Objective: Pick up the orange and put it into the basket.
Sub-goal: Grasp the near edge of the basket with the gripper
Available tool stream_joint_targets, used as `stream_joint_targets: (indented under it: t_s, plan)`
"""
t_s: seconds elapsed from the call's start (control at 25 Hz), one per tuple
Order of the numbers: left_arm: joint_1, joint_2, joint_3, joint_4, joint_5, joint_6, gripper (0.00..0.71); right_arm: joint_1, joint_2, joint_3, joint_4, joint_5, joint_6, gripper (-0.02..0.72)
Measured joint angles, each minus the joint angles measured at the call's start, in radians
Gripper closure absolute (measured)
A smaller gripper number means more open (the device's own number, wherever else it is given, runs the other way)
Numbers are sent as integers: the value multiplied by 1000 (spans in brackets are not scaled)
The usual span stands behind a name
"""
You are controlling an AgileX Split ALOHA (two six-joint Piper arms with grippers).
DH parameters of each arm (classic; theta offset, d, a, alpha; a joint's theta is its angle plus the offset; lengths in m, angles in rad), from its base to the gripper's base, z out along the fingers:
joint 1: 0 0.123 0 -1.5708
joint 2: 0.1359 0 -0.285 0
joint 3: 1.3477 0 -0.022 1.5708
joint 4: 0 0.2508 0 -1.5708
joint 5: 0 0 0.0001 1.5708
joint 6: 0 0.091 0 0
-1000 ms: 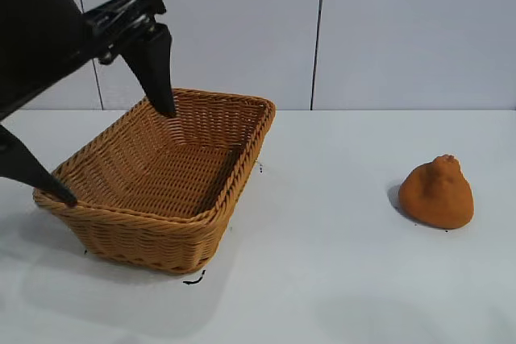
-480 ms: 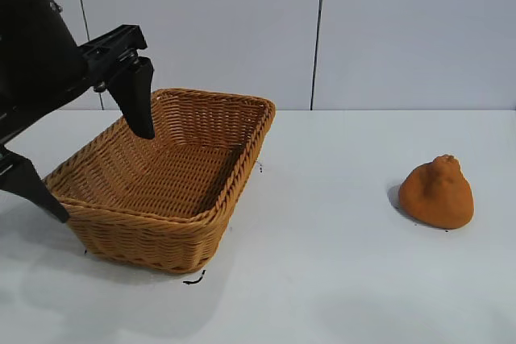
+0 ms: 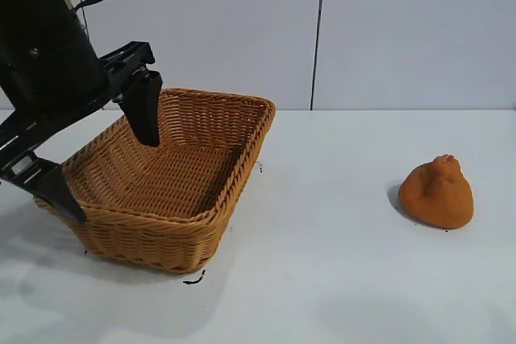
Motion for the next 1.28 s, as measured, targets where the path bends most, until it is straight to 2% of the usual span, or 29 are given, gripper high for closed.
stream_joint_targets:
  t_s: [0.4, 0.76, 1.08, 1.28]
  plan:
    - [1, 19, -25, 53, 61, -110, 23, 0, 0, 0, 2, 0, 0, 159]
    - [10, 53, -24, 50, 74, -112, 23, 0, 0, 0, 2, 0, 0, 159]
    - [12, 53, 53, 49, 16, -114, 24, 0, 0, 0, 2, 0, 0, 159]
    - [12, 53, 56, 49, -58, -106, 42, 0, 0, 0, 2, 0, 0, 159]
